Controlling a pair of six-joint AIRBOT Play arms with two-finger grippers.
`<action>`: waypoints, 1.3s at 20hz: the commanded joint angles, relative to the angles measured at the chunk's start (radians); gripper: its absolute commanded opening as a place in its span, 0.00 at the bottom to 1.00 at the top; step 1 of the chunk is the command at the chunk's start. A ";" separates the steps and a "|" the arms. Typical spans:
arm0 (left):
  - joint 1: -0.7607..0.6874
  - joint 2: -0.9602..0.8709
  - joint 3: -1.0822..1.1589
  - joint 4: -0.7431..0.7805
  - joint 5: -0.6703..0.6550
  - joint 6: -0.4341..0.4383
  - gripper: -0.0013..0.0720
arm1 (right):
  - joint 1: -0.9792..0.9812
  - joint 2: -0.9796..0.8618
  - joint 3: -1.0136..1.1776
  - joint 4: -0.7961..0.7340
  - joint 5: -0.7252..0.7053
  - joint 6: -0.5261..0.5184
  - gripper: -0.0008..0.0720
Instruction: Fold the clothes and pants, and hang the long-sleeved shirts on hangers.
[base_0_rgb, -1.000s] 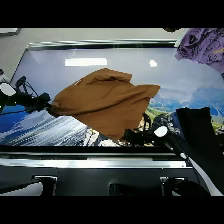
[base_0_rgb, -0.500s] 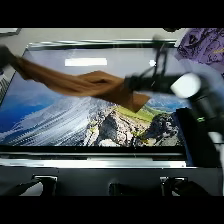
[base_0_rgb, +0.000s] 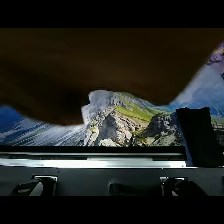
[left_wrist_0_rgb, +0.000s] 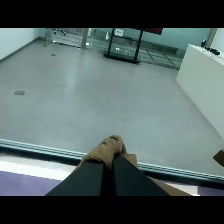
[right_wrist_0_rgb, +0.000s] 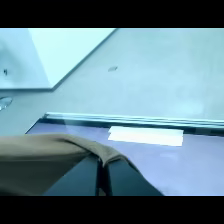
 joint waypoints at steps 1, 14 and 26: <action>0.001 0.068 0.008 0.056 -0.110 -0.058 0.04 | 0.000 0.055 0.018 -0.078 0.097 0.032 0.06; -0.005 -0.690 -0.013 0.033 -0.100 0.070 0.04 | 0.000 -0.631 -0.015 -0.249 0.026 0.013 0.06; -0.143 -1.189 -0.013 0.032 0.221 0.066 0.04 | 0.000 -1.123 -0.015 -0.322 -0.101 0.238 0.06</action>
